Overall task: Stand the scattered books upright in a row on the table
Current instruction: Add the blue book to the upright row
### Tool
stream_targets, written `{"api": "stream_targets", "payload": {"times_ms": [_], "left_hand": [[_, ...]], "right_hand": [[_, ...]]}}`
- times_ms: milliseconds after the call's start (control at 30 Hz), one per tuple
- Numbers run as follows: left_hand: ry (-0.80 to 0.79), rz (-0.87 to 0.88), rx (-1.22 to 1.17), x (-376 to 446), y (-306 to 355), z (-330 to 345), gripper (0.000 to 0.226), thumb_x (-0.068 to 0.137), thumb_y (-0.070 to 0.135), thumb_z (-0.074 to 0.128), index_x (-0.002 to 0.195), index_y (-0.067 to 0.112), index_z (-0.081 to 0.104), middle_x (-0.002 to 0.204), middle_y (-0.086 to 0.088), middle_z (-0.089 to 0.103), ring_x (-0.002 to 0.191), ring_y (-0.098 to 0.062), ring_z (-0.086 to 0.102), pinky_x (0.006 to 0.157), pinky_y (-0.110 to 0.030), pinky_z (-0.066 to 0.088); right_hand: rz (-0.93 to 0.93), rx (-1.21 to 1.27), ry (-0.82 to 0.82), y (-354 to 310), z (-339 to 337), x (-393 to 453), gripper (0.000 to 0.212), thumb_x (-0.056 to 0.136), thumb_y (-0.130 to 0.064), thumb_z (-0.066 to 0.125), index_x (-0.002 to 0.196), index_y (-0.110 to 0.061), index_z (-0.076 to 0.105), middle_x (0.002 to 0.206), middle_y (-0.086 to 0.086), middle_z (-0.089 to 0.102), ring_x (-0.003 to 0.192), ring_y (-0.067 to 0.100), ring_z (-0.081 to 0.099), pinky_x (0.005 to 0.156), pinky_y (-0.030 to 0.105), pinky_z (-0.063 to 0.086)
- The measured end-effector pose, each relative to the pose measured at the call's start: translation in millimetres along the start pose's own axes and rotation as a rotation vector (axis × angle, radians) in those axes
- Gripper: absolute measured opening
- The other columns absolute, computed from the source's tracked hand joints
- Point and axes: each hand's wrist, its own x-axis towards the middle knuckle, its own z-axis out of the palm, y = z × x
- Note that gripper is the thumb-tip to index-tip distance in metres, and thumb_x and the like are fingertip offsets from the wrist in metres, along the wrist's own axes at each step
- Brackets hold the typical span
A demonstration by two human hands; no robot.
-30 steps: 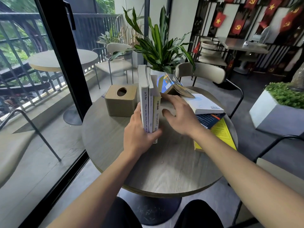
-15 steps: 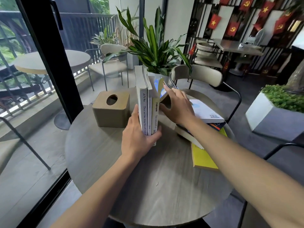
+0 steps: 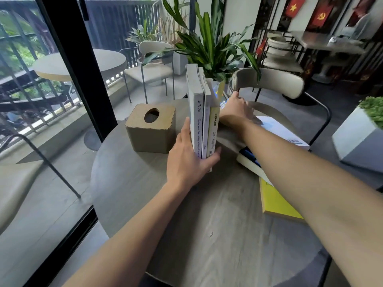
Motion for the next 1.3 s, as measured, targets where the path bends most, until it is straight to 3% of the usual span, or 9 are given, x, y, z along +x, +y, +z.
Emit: {"api": "stream_targets", "payload": {"times_ms": [133, 267, 500, 700, 933, 1033, 1133, 1200, 1300], "left_hand": [[0.002, -0.003, -0.001, 1, 0, 2, 0.101, 0.071, 0.074, 0.056, 0.15, 0.015, 0.036, 0.138, 0.003, 0.049, 0.119, -0.012, 0.05, 0.085, -0.028, 0.046], [0.0, -0.018, -0.005, 0, 1, 2, 0.102, 0.071, 0.075, 0.056, 0.152, 0.017, 0.034, 0.14, 0.005, 0.048, 0.12, -0.009, 0.049, 0.085, -0.028, 0.046], [-0.007, -0.042, -0.029, -2, 2, 0, 0.104, 0.07, 0.071, 0.058, 0.154, 0.018, 0.029, 0.142, 0.006, 0.047, 0.123, -0.01, 0.047, 0.088, -0.03, 0.045], [0.006, -0.025, -0.033, -1, 0, 1, 0.095, 0.075, 0.056, 0.071, 0.153, 0.019, 0.031, 0.139, 0.004, 0.049, 0.12, -0.015, 0.049, 0.079, -0.027, 0.039], [0.002, -0.04, -0.105, -4, 4, -5, 0.1, 0.073, 0.067, 0.067, 0.152, 0.016, 0.032, 0.138, -0.001, 0.053, 0.119, -0.019, 0.053, 0.086, -0.034, 0.048], [-0.024, -0.044, -0.108, -6, 5, -8, 0.104, 0.068, 0.075, 0.06, 0.15, 0.017, 0.033, 0.129, -0.002, 0.058, 0.111, -0.02, 0.058, 0.083, -0.035, 0.051], [-0.054, -0.042, -0.081, -5, 3, -7, 0.111, 0.065, 0.081, 0.058, 0.153, 0.019, 0.029, 0.132, -0.002, 0.057, 0.113, -0.019, 0.059, 0.086, -0.038, 0.053], [-0.069, -0.04, -0.079, -4, 1, -7, 0.116, 0.062, 0.085, 0.06, 0.153, 0.02, 0.028, 0.136, -0.001, 0.056, 0.116, -0.019, 0.058, 0.09, -0.04, 0.054], [-0.084, -0.044, -0.085, -4, 1, -8, 0.123, 0.057, 0.09, 0.062, 0.155, 0.026, 0.024, 0.137, 0.003, 0.056, 0.118, -0.018, 0.059, 0.091, -0.043, 0.055]], "right_hand": [[0.038, -0.101, 0.021, -4, 3, 1, 0.039, 0.094, -0.008, 0.044, 0.131, -0.002, 0.054, 0.135, 0.019, 0.055, 0.126, 0.035, 0.05, 0.099, 0.043, 0.044], [0.011, -0.138, 0.05, -3, 0, 2, 0.04, 0.095, 0.003, 0.034, 0.128, 0.0, 0.055, 0.131, 0.02, 0.058, 0.122, 0.036, 0.055, 0.093, 0.04, 0.046], [-0.024, -0.066, 0.135, 11, -27, -11, 0.034, 0.092, -0.002, 0.047, 0.126, -0.003, 0.046, 0.13, 0.02, 0.058, 0.118, 0.04, 0.057, 0.09, 0.041, 0.045], [-0.13, 0.173, 0.317, 19, -46, -55, 0.033, 0.088, -0.002, 0.043, 0.121, -0.008, 0.045, 0.119, 0.019, 0.06, 0.105, 0.04, 0.058, 0.07, 0.036, 0.03], [-0.133, 0.519, 0.223, 32, -31, -125, 0.024, 0.093, -0.006, 0.05, 0.113, -0.006, 0.039, 0.109, 0.01, 0.061, 0.099, 0.032, 0.059, 0.066, 0.026, 0.026], [-0.219, 0.587, 0.149, 36, -29, -141, 0.034, 0.091, -0.001, 0.056, 0.119, -0.008, 0.039, 0.109, 0.002, 0.058, 0.105, 0.025, 0.06, 0.075, 0.022, 0.038], [-0.268, 0.604, 0.064, 36, -37, -143, 0.048, 0.089, -0.003, 0.059, 0.132, -0.016, 0.042, 0.122, 0.004, 0.062, 0.113, 0.024, 0.06, 0.096, 0.039, 0.049], [-0.29, 0.581, 0.001, 35, -43, -140, 0.052, 0.09, -0.009, 0.057, 0.137, -0.022, 0.042, 0.125, 0.002, 0.062, 0.114, 0.023, 0.06, 0.099, 0.046, 0.049], [-0.311, 0.545, -0.08, 37, -53, -137, 0.055, 0.089, -0.015, 0.056, 0.14, -0.026, 0.041, 0.123, 0.001, 0.064, 0.114, 0.021, 0.059, 0.099, 0.044, 0.049]]}}
